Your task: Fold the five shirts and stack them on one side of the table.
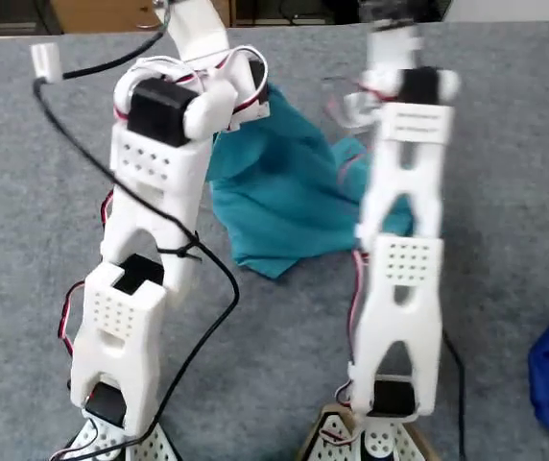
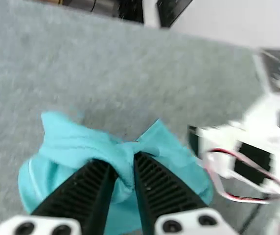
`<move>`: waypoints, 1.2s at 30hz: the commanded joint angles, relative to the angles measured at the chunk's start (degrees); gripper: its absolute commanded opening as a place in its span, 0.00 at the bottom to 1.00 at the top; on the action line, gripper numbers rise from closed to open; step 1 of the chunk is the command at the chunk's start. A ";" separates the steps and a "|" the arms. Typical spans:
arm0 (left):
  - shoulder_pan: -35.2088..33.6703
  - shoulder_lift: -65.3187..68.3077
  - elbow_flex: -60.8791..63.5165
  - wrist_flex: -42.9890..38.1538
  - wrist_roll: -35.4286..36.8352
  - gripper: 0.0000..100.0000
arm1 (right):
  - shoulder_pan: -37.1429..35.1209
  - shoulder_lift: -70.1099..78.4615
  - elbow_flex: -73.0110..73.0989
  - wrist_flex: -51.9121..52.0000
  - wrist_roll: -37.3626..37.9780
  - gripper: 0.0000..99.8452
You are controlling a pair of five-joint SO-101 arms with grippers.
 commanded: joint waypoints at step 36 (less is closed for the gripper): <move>-0.70 -3.47 16.09 0.53 -5.89 0.02 | -1.19 16.22 1.63 -24.79 -6.42 0.23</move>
